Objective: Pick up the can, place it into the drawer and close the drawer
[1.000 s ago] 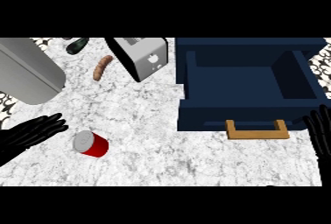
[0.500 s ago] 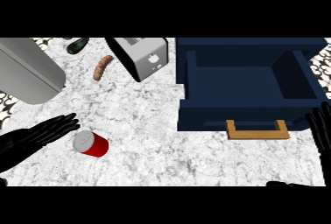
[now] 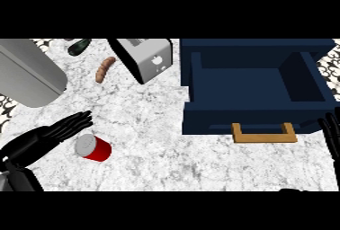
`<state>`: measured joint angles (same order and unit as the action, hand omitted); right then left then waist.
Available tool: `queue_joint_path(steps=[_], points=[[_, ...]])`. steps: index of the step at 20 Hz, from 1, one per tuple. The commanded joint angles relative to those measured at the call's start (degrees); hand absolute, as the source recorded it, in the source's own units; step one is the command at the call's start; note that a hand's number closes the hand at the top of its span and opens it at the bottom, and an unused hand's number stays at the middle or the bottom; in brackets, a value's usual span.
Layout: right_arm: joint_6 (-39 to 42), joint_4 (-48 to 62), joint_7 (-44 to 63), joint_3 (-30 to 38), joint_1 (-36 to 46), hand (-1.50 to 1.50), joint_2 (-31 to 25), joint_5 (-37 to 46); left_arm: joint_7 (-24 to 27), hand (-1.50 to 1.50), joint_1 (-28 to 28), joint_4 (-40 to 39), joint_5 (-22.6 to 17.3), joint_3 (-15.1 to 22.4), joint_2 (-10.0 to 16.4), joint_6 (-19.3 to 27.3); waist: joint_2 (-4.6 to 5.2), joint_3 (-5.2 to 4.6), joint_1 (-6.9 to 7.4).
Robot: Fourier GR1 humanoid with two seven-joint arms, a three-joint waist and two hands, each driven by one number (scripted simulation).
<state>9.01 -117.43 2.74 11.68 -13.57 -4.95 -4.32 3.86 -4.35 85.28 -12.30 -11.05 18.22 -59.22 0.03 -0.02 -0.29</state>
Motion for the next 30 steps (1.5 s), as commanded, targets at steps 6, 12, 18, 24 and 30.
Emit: queue_joint_path(steps=[6, 12, 18, 24, 30], points=[[1.0, 2.3, -1.6, 0.6, 1.0, -1.50, 0.4, 0.8, 18.4, -1.50, -0.1, -7.9, 16.5, 2.6, -2.5, 1.3, 0.03, -0.04, 0.05], [1.1, 1.9, -1.0, 0.5, 0.9, -1.50, 0.6, 1.2, 27.4, -1.50, -3.7, -17.9, 19.0, 3.0, 5.4, 0.7, 0.07, -0.05, -0.11], [0.2, 0.6, -2.1, -2.1, -0.9, -1.50, 3.4, 3.1, 34.6, -1.50, -8.5, -28.8, 21.8, 5.7, 8.5, 4.3, 0.18, -0.09, -0.62], [1.0, 1.7, -3.1, -0.4, 0.7, -1.50, 1.7, 2.5, 39.4, -1.50, -10.3, -34.3, 23.6, 10.4, 8.6, 8.1, 0.19, -0.08, -0.61], [-0.6, -0.8, 0.2, -1.9, 1.7, -1.50, 2.9, 3.3, 43.8, -1.50, -10.9, -40.8, 25.7, 14.3, 6.9, 14.2, 0.19, -0.09, -0.55]])
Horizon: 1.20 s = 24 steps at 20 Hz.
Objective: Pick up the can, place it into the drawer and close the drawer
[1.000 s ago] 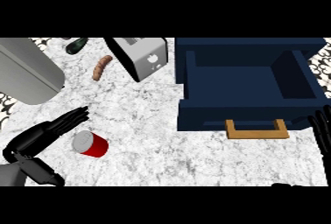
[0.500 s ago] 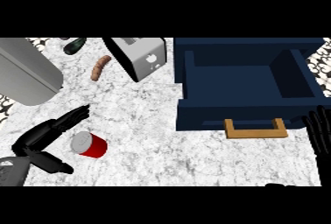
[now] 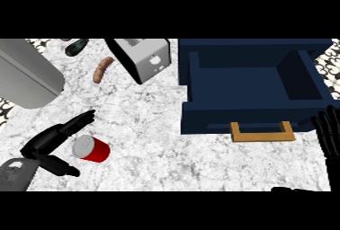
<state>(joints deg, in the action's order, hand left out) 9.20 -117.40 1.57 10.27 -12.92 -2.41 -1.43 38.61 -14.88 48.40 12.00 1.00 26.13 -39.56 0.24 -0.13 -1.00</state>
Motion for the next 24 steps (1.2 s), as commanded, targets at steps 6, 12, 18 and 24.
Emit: queue_joint_path(steps=[6, 12, 18, 24], points=[[-0.4, 0.2, -0.2, -0.4, 0.3, -1.50, 0.8, 0.4, 11.1, -1.50, -4.6, -9.3, 1.5, 4.7, -1.0, -4.5, 0.00, 0.03, 0.00], [1.0, -3.0, 1.4, 0.6, -1.4, -1.50, -0.3, -1.4, 13.4, -1.50, -8.0, -15.9, 1.3, 5.7, -1.4, -2.5, 0.09, 0.00, -0.47], [1.1, -2.4, 4.3, 3.2, 1.1, -1.50, -1.9, -4.2, 12.3, -1.50, -8.0, -16.0, 1.7, 8.4, -4.4, -0.1, -0.10, 0.07, 0.24], [0.1, -4.2, 5.5, 2.0, 2.0, -1.50, -1.1, -3.1, 16.2, -1.50, -10.1, -21.5, 2.7, 9.8, -4.7, 0.6, 0.11, 0.00, -0.14]])
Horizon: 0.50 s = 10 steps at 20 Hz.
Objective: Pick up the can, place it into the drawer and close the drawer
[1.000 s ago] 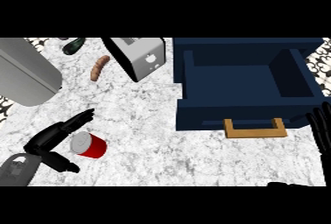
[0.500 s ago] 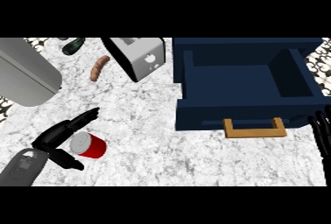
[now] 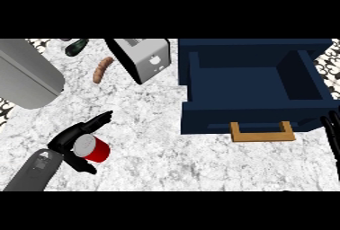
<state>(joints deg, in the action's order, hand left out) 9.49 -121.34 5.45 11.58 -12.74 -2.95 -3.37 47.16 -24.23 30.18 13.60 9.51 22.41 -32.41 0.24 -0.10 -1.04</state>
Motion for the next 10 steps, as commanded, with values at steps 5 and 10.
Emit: queue_joint_path(steps=[5, 10], points=[[0.4, -0.1, 1.5, 1.1, 0.5, -1.50, -0.8, -0.9, 8.3, -1.50, 0.5, -2.8, 1.2, 2.6, -2.3, -4.8, -0.03, 0.01, 0.29], [-0.3, 0.3, 1.3, 0.0, 0.4, -1.50, 0.5, 0.4, 7.0, -1.50, -1.3, -2.5, -0.1, 3.3, -3.2, -6.9, 0.00, 0.02, 0.33]])
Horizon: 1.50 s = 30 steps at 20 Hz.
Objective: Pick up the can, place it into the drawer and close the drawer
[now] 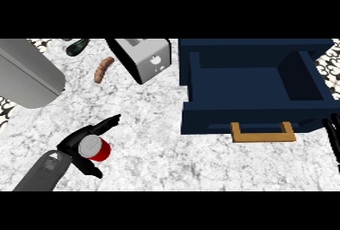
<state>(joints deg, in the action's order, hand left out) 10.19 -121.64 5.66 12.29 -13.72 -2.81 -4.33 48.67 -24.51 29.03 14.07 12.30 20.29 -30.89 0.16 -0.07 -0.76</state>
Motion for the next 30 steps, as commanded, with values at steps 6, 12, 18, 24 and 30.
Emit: queue_joint_path(steps=[6, 12, 18, 24, 30], points=[[-0.2, 1.3, 0.2, 0.8, 0.9, -1.50, 0.4, -0.9, 3.3, 1.50, 0.1, 4.0, -1.9, 2.6, -3.6, -7.7, -0.16, 0.05, 0.46], [0.7, -1.1, -1.6, 1.9, -2.4, -1.50, 1.0, -2.0, -1.1, 1.50, 0.8, 7.1, -6.6, 2.5, -0.5, -15.5, -0.34, 0.10, 0.44], [0.8, 0.4, -2.5, 1.8, -2.2, -1.50, 1.2, -1.1, -5.6, 1.50, 5.4, 14.3, -13.3, -0.5, -3.0, -10.1, -0.33, 0.11, 1.20], [0.7, -2.6, -0.8, 2.7, -5.0, -1.50, 1.3, -1.9, -15.4, 1.50, 4.6, 10.2, -25.8, -20.4, -7.4, 20.4, -0.69, 0.20, 2.55], [1.1, -3.7, -2.2, 1.8, -5.5, -1.50, 2.5, -1.2, -28.4, 1.50, 7.3, 29.7, -25.9, -17.6, -10.8, 29.4, -0.52, 0.14, 1.24]])
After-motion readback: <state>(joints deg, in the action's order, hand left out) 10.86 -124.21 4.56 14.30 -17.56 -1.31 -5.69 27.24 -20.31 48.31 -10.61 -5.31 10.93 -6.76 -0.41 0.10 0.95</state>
